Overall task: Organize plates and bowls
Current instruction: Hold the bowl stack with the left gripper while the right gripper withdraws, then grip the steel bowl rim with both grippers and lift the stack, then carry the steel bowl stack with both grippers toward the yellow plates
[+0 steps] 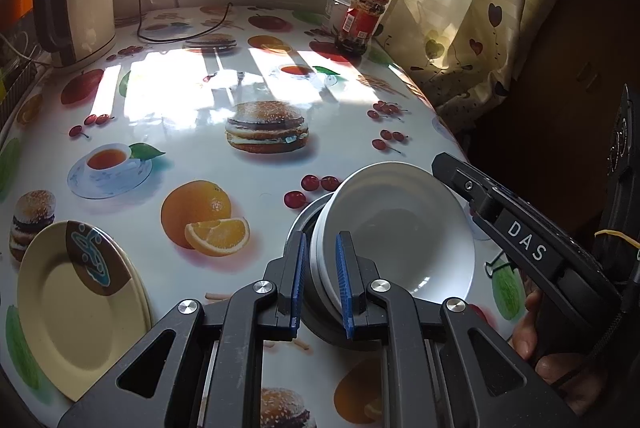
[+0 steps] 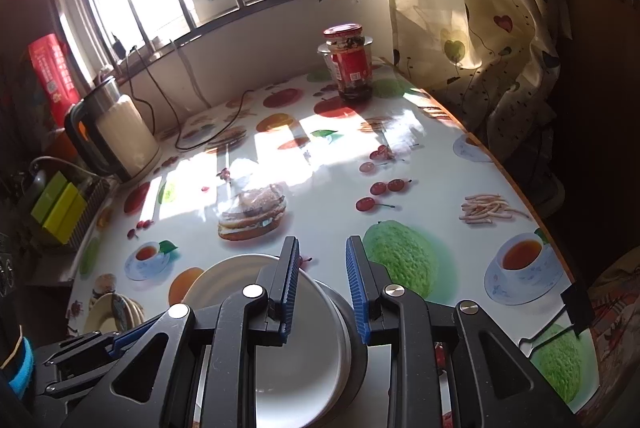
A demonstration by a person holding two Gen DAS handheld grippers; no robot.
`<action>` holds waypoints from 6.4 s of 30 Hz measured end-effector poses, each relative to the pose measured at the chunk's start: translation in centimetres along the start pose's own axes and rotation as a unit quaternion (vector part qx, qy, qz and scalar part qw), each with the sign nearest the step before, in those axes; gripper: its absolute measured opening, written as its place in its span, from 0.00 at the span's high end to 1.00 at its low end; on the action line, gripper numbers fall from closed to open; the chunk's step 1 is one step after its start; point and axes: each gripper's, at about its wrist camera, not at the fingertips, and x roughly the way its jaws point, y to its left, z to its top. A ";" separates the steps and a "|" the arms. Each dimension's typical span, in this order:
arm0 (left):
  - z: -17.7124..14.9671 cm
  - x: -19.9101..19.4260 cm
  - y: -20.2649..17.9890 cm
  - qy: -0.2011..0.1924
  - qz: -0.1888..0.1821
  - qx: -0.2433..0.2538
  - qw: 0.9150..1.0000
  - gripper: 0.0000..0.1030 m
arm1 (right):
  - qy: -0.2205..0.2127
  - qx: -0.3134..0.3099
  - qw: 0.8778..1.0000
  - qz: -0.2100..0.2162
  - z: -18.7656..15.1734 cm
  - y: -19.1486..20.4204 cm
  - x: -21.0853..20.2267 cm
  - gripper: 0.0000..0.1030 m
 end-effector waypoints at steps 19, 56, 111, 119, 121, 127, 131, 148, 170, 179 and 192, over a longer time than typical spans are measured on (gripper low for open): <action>0.0 -0.4 0.4 -0.006 0.000 0.006 1.000 0.83 | -0.006 0.009 1.000 0.009 -0.1 -0.3 -1.1 0.76; -5.4 -2.9 3.5 -0.022 -0.004 0.015 1.000 0.77 | -0.006 0.023 1.000 0.008 -7.4 -4.4 -6.2 0.56; -3.0 3.0 4.9 0.008 -0.095 -0.034 0.995 0.77 | 0.053 0.111 0.977 0.175 -7.4 -8.1 0.8 0.84; -3.0 3.1 4.9 0.005 -0.095 -0.034 0.995 0.77 | 0.060 0.136 0.968 0.203 -7.4 -8.9 1.3 0.85; -3.0 3.1 4.9 0.005 -0.096 -0.036 0.995 0.77 | 0.062 0.146 0.965 0.211 -7.5 -9.2 1.5 0.85; -2.9 3.0 4.7 0.003 -0.099 -0.030 0.995 0.85 | 0.064 0.151 0.961 0.224 -7.5 -9.3 1.5 0.89; -2.9 3.0 4.6 0.002 -0.099 -0.028 0.995 0.88 | 0.065 0.156 0.959 0.229 -7.6 -9.4 1.5 0.89; -2.8 2.9 4.6 0.000 -0.102 -0.031 0.994 0.89 | 0.064 0.159 0.957 0.232 -7.7 -9.7 1.5 0.91; -2.7 2.9 4.6 -0.003 -0.104 -0.029 0.994 0.89 | 0.063 0.165 0.956 0.235 -7.7 -9.7 1.4 0.91; -2.7 3.1 4.7 -0.003 -0.105 -0.031 0.994 0.89 | 0.062 0.167 0.955 0.236 -7.7 -9.8 1.3 0.91; -2.8 2.7 4.3 -0.011 -0.100 -0.025 0.995 0.89 | 0.061 0.166 0.955 0.236 -7.7 -9.8 1.2 0.91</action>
